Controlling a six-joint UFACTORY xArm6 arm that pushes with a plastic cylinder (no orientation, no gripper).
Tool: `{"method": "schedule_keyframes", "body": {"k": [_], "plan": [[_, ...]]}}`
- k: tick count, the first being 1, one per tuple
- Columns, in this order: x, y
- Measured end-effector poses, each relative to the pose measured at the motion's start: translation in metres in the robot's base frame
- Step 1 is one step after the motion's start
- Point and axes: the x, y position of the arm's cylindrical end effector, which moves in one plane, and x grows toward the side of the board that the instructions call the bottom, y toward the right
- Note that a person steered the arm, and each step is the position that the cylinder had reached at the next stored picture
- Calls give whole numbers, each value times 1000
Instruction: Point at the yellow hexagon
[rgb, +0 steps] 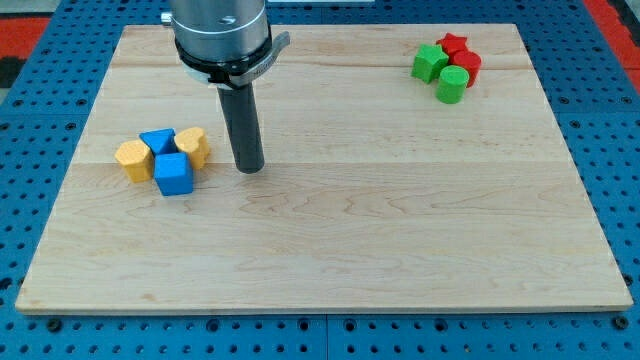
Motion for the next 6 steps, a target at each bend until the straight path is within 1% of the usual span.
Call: {"method": "schedule_keyframes", "body": {"k": [2,4,5,6], "plan": [[-3,0],[48,50],[75,18],[95,-44]]}}
